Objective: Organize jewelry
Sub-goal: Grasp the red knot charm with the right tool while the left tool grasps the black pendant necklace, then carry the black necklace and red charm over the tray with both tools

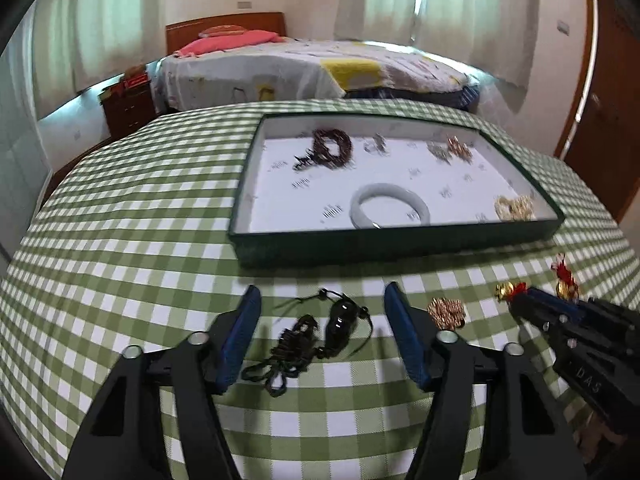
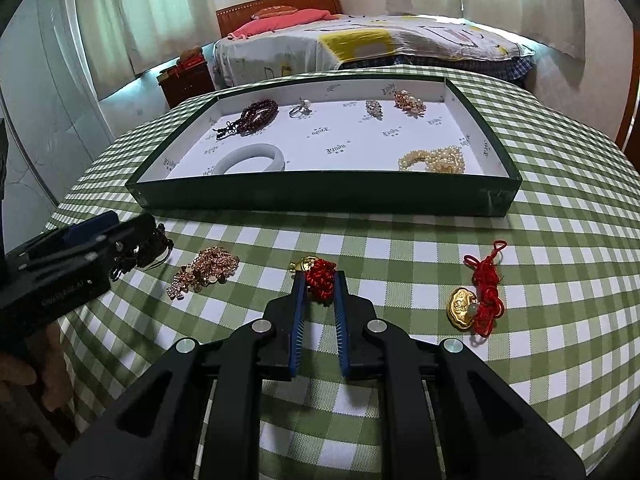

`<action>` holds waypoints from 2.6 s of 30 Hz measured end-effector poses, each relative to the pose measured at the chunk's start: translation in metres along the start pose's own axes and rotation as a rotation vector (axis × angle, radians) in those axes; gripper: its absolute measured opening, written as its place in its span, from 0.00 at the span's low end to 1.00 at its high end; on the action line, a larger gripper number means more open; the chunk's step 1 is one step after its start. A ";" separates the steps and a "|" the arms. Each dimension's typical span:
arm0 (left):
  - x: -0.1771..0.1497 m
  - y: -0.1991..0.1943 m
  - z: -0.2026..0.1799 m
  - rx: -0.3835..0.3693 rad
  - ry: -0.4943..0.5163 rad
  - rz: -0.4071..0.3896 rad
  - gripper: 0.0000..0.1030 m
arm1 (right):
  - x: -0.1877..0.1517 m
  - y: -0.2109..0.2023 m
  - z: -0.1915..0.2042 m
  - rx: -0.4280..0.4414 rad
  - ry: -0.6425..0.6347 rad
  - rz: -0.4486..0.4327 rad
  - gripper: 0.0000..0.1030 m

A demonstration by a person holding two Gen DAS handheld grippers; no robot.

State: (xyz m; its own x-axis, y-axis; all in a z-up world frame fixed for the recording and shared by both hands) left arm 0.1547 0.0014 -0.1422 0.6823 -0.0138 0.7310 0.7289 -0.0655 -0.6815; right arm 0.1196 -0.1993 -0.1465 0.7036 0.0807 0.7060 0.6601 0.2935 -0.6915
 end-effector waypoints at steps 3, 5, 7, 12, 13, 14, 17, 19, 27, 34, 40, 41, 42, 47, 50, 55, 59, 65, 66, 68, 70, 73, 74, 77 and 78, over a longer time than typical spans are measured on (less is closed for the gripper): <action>-0.002 0.005 -0.004 -0.012 0.013 0.021 0.45 | 0.000 0.000 0.000 0.001 0.001 0.000 0.14; -0.002 0.007 -0.006 -0.011 0.027 0.025 0.41 | 0.001 0.000 0.000 0.001 0.002 0.000 0.14; -0.004 0.010 -0.006 -0.003 0.039 0.040 0.38 | 0.001 0.000 0.000 0.001 0.002 0.000 0.14; -0.007 0.013 0.000 0.009 0.039 0.050 0.29 | 0.001 0.000 0.000 0.000 0.001 -0.001 0.14; -0.007 0.013 0.000 0.010 0.042 0.049 0.25 | 0.001 0.000 0.000 0.000 0.002 -0.001 0.14; -0.007 0.013 0.000 0.009 0.044 0.048 0.24 | 0.001 0.000 0.000 0.001 0.003 -0.001 0.14; -0.008 0.011 0.002 -0.014 0.037 0.043 0.22 | 0.001 0.000 0.000 0.001 0.003 -0.001 0.14; -0.009 0.010 0.003 -0.013 0.036 0.041 0.21 | 0.001 0.001 0.000 0.002 0.004 -0.002 0.14; -0.009 0.004 0.005 -0.002 0.022 0.035 0.20 | 0.004 -0.007 0.002 0.001 0.001 -0.028 0.14; -0.003 -0.011 0.006 0.001 0.013 0.002 0.20 | 0.009 -0.018 0.009 0.006 -0.016 -0.056 0.13; 0.005 -0.024 0.005 -0.010 0.003 -0.033 0.20 | 0.015 -0.029 0.012 0.004 -0.022 -0.083 0.13; 0.007 -0.026 0.005 -0.012 0.002 -0.037 0.20 | 0.016 -0.031 0.013 0.004 -0.023 -0.087 0.13; 0.009 -0.029 0.005 -0.016 0.000 -0.043 0.20 | 0.017 -0.033 0.014 0.004 -0.025 -0.094 0.13; 0.023 -0.042 0.002 -0.033 -0.004 -0.082 0.20 | 0.027 -0.045 0.015 0.009 -0.027 -0.128 0.13; 0.032 -0.048 -0.001 -0.042 -0.001 -0.107 0.20 | 0.035 -0.052 0.015 0.006 -0.029 -0.152 0.13; 0.051 -0.049 -0.005 -0.059 -0.003 -0.145 0.20 | 0.052 -0.058 0.012 -0.004 -0.035 -0.184 0.13; 0.067 -0.048 -0.007 -0.065 0.000 -0.176 0.20 | 0.067 -0.061 0.008 -0.022 -0.043 -0.213 0.13; 0.093 -0.039 -0.009 -0.061 0.006 -0.219 0.20 | 0.101 -0.056 -0.007 -0.045 -0.047 -0.257 0.13; 0.098 -0.036 -0.009 -0.058 0.006 -0.227 0.20 | 0.109 -0.054 -0.010 -0.051 -0.050 -0.266 0.13; 0.108 -0.032 -0.009 -0.056 0.008 -0.240 0.20 | 0.119 -0.051 -0.013 -0.060 -0.056 -0.279 0.13; 0.120 -0.026 -0.009 -0.054 0.009 -0.262 0.20 | 0.131 -0.047 -0.017 -0.070 -0.064 -0.295 0.13; 0.135 -0.018 -0.010 -0.050 0.009 -0.287 0.20 | 0.147 -0.037 -0.025 -0.082 -0.074 -0.311 0.13; 0.141 -0.013 -0.010 -0.049 0.007 -0.292 0.20 | 0.152 -0.032 -0.028 -0.087 -0.076 -0.314 0.13; 0.148 0.008 -0.011 -0.040 0.013 -0.276 0.20 | 0.157 -0.010 -0.040 -0.094 -0.072 -0.291 0.13; 0.147 0.020 -0.011 -0.036 0.017 -0.255 0.20 | 0.156 -0.002 -0.042 -0.098 -0.071 -0.277 0.13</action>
State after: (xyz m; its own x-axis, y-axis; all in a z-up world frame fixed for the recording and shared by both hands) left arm 0.2693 -0.0131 -0.0482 0.4754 -0.0093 0.8797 0.8745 -0.1042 -0.4737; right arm 0.2394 -0.2275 -0.0415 0.4754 0.0774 0.8764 0.8490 0.2209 -0.4800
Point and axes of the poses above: each gripper's, at about its wrist camera, not at the fingertips, and y roughly the way its jaws point, z to its left, x to its top, the point moved 2 cm from there along y, roughly the way its jaws point, and after that the axes turned 3 degrees about -z, right-handed, at the moved point
